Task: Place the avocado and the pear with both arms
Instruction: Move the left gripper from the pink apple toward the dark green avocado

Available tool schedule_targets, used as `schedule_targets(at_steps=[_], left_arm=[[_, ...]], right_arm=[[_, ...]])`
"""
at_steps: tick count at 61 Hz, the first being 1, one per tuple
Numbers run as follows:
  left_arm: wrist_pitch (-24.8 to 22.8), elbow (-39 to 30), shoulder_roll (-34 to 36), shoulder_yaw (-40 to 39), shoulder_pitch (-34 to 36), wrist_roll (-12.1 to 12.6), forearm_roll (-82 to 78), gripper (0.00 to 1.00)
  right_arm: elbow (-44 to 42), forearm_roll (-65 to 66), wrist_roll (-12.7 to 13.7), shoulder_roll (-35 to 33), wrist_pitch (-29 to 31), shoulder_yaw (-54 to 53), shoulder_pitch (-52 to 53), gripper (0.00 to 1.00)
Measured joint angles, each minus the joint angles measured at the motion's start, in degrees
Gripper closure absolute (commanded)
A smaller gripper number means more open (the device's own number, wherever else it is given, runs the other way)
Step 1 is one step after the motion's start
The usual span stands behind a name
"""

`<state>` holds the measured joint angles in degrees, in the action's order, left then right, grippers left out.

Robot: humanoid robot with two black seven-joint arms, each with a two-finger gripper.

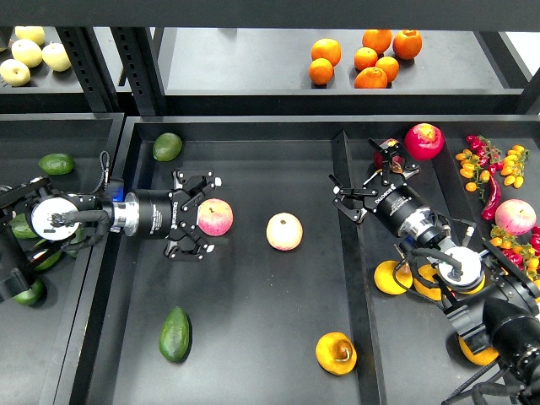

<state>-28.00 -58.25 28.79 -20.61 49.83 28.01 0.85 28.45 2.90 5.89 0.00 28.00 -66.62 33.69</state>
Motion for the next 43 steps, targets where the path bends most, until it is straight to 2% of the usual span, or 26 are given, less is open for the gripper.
schedule_targets(at_steps=[19, 43], left_arm=[[0.0, -0.47, 1.71, 7.12, 1.68, -0.01, -21.15, 0.01], [0.0, 0.17, 0.89, 9.33, 0.82, -0.02, -33.51, 0.01]], right_arm=[[-0.22, 0.0, 0.0, 0.0, 0.0, 0.0, -0.2, 0.0], [-0.16, 0.0, 0.0, 0.0, 0.0, 0.07, -1.44, 0.0]])
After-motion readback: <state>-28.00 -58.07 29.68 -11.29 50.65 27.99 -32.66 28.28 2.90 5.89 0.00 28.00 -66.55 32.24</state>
